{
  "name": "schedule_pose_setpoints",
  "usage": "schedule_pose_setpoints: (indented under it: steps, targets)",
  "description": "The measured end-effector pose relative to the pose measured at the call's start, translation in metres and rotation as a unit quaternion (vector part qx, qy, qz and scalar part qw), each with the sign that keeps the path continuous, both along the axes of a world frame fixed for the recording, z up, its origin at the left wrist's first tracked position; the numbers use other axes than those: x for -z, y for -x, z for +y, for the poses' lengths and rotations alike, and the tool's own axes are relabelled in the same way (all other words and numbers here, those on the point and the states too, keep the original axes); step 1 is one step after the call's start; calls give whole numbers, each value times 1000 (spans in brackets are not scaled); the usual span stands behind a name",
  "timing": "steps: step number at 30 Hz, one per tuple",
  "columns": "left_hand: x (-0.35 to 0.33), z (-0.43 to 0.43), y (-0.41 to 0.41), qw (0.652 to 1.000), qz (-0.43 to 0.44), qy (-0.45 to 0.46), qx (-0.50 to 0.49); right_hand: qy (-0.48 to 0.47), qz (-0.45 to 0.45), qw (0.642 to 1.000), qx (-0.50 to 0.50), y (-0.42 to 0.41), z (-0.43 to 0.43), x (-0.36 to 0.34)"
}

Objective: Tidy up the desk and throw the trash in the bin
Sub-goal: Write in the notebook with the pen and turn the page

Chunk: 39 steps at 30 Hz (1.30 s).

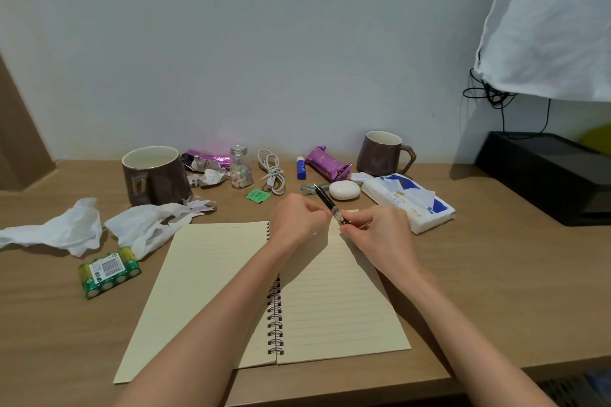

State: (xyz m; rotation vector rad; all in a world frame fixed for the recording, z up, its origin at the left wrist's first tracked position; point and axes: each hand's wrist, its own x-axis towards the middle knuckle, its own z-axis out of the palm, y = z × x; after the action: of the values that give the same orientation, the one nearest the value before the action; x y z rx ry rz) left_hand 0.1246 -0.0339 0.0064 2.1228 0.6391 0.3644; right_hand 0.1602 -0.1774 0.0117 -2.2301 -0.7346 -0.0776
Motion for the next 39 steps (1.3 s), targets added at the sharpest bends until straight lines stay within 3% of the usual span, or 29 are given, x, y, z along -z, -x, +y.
schedule_pose_setpoints:
  steps: [7, 12, 15, 21, 30, 39]
  targets:
    - [3, -1, -2, 1000, -1, 12, -16, -41, 154, 987, 11, -13, -2, -4]
    - [6, -1, -1, 1000, -5, -5, -6, -149, 313, 938, 4, -11, -6, -7]
    - [7, -1, 2, 999, -22, -40, 1, -187, 346, 919, 9, -9, -8, -8]
    - [10, 2, 5, 996, -54, -73, 23, -178, 281, 943, 25, -8, -9, -5]
    - [15, 5, 4, 990, -56, -116, 59, -189, 246, 950, 42, -13, -16, -5]
    - [11, 0, -2, 994, -45, -78, 65, -79, 54, 995, 34, -6, -6, 3]
